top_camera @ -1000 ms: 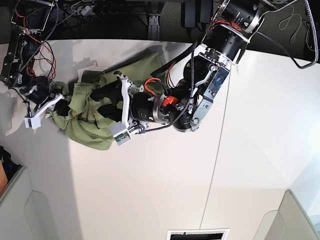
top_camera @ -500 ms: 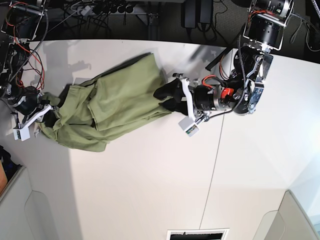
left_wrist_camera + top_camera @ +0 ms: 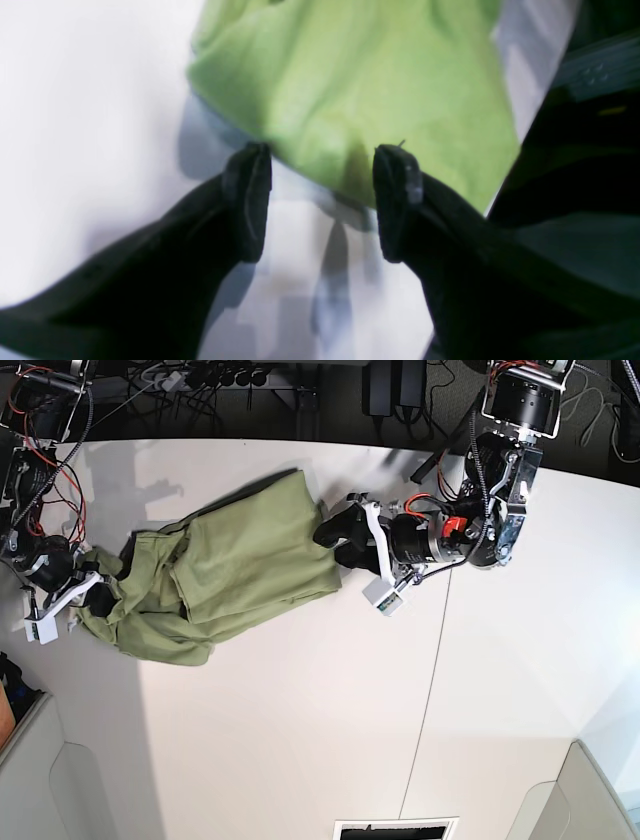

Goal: Layout the t-shirt on the table in an organized manner, then fold the t-shirt properly
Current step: 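Pull the left gripper back along the shirt, stretching the bundle out, then push the shirt ends together with both grippers into a compact square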

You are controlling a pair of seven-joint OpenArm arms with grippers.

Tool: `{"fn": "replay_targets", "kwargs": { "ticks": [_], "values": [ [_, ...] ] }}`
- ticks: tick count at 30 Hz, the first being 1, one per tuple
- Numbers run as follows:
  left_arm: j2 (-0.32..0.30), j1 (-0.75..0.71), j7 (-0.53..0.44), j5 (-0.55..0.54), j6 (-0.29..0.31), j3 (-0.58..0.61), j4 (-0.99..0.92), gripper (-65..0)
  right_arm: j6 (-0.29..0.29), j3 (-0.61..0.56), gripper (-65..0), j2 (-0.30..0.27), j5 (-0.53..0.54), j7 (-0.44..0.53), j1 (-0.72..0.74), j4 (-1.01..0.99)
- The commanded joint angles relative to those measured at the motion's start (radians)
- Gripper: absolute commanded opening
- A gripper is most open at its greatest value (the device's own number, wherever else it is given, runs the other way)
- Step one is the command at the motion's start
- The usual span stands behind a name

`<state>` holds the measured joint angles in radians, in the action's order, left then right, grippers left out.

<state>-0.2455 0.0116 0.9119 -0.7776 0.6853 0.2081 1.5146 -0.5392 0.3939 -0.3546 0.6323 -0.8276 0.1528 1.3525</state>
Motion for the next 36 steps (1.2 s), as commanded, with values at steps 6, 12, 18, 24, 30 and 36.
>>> {"fn": "replay_targets", "kwargs": {
  "ticks": [6,12,18,24,30,36],
  "values": [
    [0.073,0.019,-0.074,0.066,0.013,-0.005,0.017,-30.2,-0.011,0.005,-65.0,-0.019,0.063,-0.009,0.021,0.033],
    [0.127,0.019,-0.086,0.102,0.013,-0.005,0.009,-30.2,-0.034,0.005,-65.0,-0.012,0.119,-0.07,0.021,0.143],
    [0.151,0.019,-0.142,0.117,0.013,-0.005,-0.055,-30.2,-0.034,-0.085,-65.0,-0.008,0.152,-0.114,0.021,0.289],
    [0.15,0.022,-0.175,0.152,0.013,-0.005,-0.126,-30.2,-0.034,-0.352,-65.0,-0.008,0.122,-0.173,0.011,0.375],
    [0.149,0.027,-0.175,0.151,0.013,-0.005,-0.127,-30.2,-0.045,-0.509,-65.0,-0.008,0.062,-0.162,-0.041,0.385],
    [0.148,0.027,-0.175,0.153,0.013,-0.005,-0.127,-30.2,-0.045,-0.521,-40.5,-0.008,0.117,-0.16,-0.048,0.43]
  ]
}}
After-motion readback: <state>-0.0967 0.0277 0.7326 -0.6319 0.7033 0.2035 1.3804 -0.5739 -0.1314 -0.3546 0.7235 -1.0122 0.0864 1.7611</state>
